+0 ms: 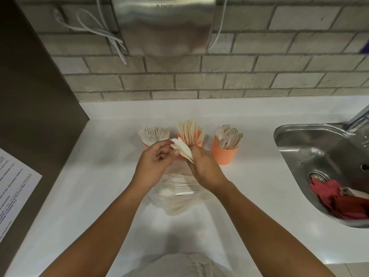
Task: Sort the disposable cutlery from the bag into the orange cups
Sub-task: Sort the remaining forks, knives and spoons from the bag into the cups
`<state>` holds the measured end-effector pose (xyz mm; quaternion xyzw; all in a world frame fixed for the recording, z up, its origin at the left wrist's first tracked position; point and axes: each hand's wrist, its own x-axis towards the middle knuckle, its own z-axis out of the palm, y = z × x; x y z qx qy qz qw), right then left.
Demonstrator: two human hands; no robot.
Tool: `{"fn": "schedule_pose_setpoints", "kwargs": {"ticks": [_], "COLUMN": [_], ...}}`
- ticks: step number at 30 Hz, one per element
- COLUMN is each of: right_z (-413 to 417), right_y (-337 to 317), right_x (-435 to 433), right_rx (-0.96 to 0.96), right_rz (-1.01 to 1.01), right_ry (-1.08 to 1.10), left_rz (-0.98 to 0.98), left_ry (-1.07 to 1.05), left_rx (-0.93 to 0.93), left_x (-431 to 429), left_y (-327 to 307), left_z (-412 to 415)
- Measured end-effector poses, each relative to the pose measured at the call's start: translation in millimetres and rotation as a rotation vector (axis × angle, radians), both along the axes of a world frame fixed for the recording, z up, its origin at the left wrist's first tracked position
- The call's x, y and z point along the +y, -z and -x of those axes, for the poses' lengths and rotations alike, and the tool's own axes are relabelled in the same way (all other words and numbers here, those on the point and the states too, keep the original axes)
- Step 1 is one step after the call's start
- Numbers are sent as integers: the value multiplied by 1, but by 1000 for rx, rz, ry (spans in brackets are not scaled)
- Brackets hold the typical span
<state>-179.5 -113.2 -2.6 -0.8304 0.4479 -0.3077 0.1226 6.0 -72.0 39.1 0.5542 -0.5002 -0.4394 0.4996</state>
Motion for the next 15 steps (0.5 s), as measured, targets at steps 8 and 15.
{"fn": "schedule_pose_setpoints", "kwargs": {"ticks": [8,15], "right_z": [-14,-12], "right_y": [-47,-54], "right_x": [15,16], "right_rx": [-568,-807], "right_rz": [-574,-1020], "right_ry": [-174,-235], "left_rz": [-12,-176], "left_ry": [98,217], "left_rx": [-10,94], "left_x": [-7,-9], "left_y": [-24,-37], "left_z": [14,35]}}
